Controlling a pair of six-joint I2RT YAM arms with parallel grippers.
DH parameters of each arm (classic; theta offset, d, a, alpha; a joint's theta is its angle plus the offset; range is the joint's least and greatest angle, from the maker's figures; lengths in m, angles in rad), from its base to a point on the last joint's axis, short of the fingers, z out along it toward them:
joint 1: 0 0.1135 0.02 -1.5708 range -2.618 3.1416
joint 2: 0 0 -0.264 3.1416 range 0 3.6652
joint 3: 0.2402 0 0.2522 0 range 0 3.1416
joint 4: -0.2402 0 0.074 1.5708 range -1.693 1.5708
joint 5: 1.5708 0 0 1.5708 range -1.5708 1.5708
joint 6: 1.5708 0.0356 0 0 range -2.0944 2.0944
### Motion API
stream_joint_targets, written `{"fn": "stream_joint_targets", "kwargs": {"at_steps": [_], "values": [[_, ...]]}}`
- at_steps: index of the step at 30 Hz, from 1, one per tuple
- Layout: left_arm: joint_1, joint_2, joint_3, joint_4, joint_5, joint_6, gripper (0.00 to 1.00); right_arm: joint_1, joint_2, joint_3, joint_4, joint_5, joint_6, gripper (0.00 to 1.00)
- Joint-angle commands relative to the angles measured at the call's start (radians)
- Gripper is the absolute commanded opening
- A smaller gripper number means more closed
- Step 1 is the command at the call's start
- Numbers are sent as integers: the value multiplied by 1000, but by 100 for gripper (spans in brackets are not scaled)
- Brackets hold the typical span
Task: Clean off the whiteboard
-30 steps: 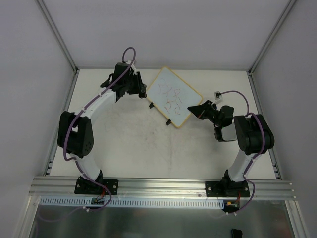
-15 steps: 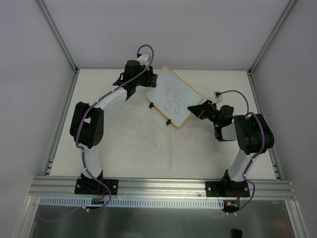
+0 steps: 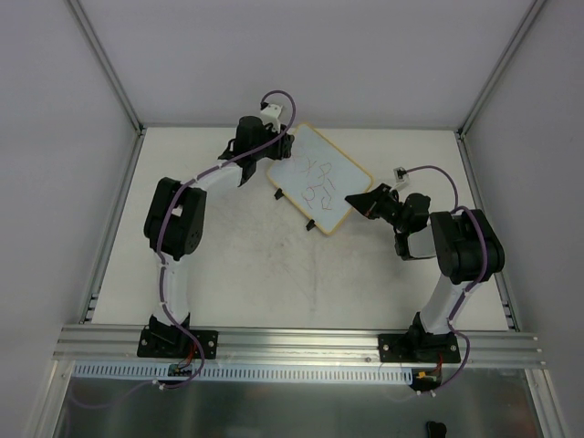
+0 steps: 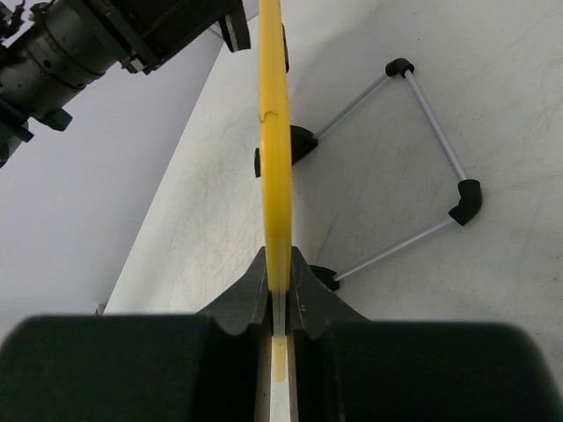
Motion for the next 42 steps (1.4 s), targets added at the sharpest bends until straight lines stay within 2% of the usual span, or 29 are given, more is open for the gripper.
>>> {"fn": "stream_joint_targets", "kwargs": {"at_steps": [1, 6, 9, 19, 28, 35, 42], "values": [[-1, 38, 75, -1, 12, 27, 0, 14, 13, 33, 212, -3, -29, 0], [-1, 84, 158, -59, 53, 24, 0, 16, 14, 33, 211, -3, -30, 0], [-3, 139, 253, -162, 67, 14, 0, 17, 13, 35, 211, -5, -33, 0], [-26, 171, 282, -206, 104, 16, 0, 25, 13, 36, 211, -12, -41, 0], [-98, 147, 232, -211, 153, 50, 0, 27, 14, 43, 211, -20, -43, 0], [-190, 104, 166, -210, 116, 71, 0, 28, 20, 47, 211, -23, -40, 0], [-262, 21, 11, -134, 82, 71, 0, 30, 23, 53, 211, -28, -38, 0]]}}
